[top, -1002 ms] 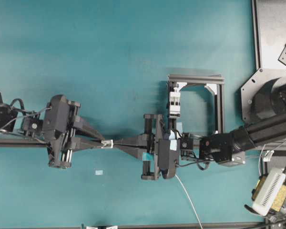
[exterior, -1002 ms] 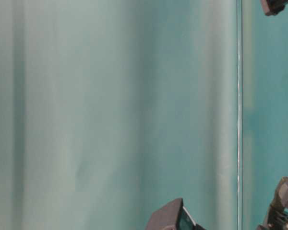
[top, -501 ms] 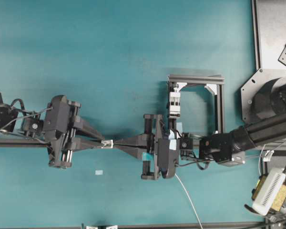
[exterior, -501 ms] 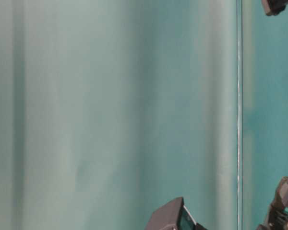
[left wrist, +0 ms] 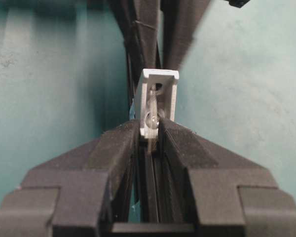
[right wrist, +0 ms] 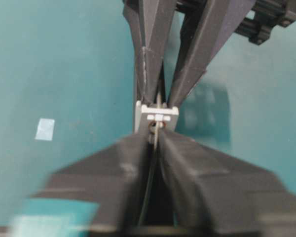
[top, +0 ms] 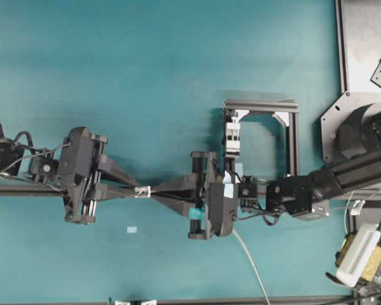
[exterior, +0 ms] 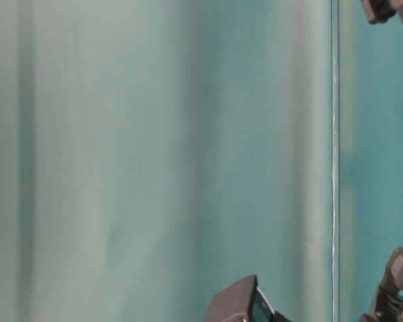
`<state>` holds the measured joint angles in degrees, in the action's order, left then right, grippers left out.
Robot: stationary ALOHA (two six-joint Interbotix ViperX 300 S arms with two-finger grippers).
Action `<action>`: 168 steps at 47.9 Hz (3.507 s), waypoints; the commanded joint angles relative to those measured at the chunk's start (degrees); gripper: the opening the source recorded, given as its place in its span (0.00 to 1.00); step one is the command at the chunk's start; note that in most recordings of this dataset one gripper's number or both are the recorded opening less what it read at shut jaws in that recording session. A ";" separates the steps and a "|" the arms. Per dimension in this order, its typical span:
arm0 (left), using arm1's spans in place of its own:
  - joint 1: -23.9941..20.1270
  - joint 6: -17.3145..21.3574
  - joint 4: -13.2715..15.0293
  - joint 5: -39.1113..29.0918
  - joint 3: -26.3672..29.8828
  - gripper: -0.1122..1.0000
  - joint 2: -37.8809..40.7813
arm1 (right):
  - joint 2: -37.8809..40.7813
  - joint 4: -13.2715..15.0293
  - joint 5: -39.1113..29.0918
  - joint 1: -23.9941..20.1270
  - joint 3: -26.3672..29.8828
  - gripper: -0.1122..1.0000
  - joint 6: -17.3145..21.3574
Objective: Insert the wire into the hole on the right side and pull it with the left arm.
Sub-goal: 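Move the left gripper to the bracket and grasp the protruding wire tip, then pull the wire leftward through the hole with the left gripper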
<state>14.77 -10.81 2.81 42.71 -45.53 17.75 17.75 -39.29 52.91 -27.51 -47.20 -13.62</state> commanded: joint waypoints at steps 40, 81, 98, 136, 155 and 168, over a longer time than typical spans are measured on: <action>1.93 0.00 -0.35 -4.22 0.53 0.04 -4.57 | -4.31 0.26 -1.41 0.18 -1.14 0.84 -0.09; 2.29 0.00 -0.44 -4.22 -2.46 0.01 -7.38 | -4.31 0.18 -1.76 0.18 -1.23 0.84 0.09; 2.81 -0.09 -0.35 -4.22 -8.53 0.01 -12.13 | -4.31 0.18 -1.93 0.18 -1.23 0.84 0.09; 5.10 -0.26 -0.35 -4.22 -21.71 0.01 -23.29 | -4.31 0.26 -2.81 0.18 -1.14 0.84 0.18; 5.71 -0.44 -0.35 -4.22 -26.72 0.01 -29.00 | -4.31 0.18 -2.81 0.18 -1.14 0.84 0.35; 6.59 -1.49 -0.35 -6.68 -27.51 0.01 -32.08 | -4.31 0.18 -2.81 0.18 -0.97 0.84 0.35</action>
<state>21.01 -11.69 2.55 37.09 -73.74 -13.01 15.38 -39.20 49.83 -27.42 -48.78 -13.36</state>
